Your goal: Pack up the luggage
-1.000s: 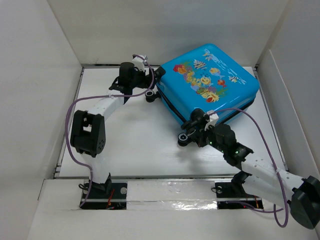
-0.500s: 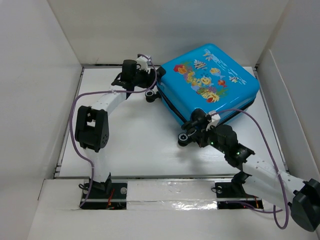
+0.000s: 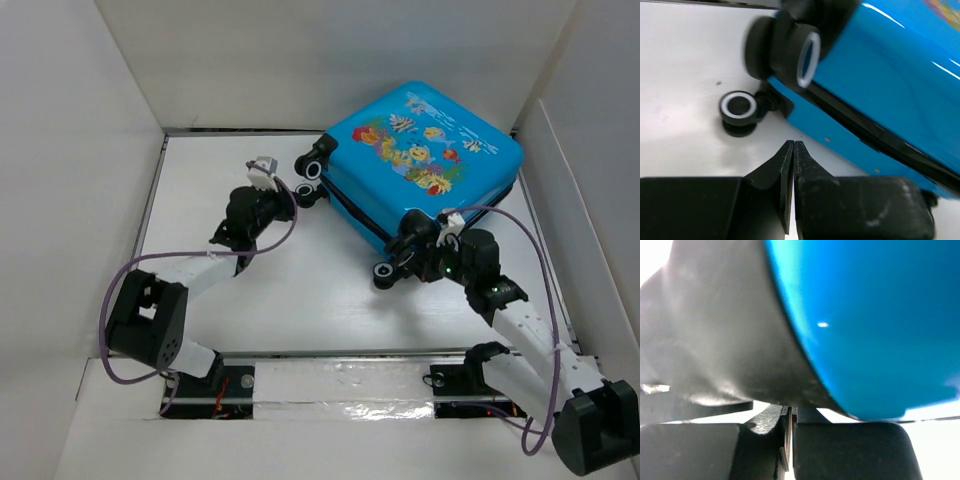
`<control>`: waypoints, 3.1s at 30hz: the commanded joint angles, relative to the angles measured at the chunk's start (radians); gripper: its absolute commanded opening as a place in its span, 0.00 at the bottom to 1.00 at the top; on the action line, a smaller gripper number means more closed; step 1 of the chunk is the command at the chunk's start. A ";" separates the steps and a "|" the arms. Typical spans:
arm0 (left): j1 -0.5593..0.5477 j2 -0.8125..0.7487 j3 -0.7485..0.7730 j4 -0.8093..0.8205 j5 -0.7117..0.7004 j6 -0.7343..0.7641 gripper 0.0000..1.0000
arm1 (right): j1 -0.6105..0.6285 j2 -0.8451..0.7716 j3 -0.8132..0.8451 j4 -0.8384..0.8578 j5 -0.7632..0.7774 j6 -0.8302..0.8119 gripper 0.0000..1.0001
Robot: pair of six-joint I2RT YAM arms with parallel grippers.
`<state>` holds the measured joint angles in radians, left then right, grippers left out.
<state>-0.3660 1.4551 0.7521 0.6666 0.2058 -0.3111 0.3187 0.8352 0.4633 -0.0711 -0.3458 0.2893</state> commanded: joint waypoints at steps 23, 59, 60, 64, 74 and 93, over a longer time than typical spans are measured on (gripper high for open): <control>-0.186 0.059 0.469 -0.395 -0.255 0.134 0.97 | -0.277 -0.321 0.038 -0.084 -0.174 -0.032 0.00; -0.108 0.409 0.831 -0.713 0.018 0.448 0.00 | -0.277 -0.308 -0.015 -0.010 -0.223 -0.007 0.00; -0.108 0.372 0.805 -0.675 0.004 0.435 0.00 | -0.277 -0.305 -0.017 -0.006 -0.219 -0.004 0.00; -0.053 0.262 0.516 -0.446 -0.026 0.318 0.00 | -0.277 -0.269 -0.018 0.060 -0.206 0.036 0.00; -0.117 -0.134 -0.173 0.001 -0.236 -0.048 0.00 | -0.257 0.109 0.196 0.327 -0.245 0.074 0.00; -0.323 -0.267 -0.030 0.071 0.110 -0.367 0.00 | 0.565 0.519 -0.163 1.088 0.837 0.220 0.00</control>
<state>-0.6159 1.1713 0.5629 0.4606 0.0002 -0.6697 0.8204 1.2800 0.2550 0.8703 0.5316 0.5232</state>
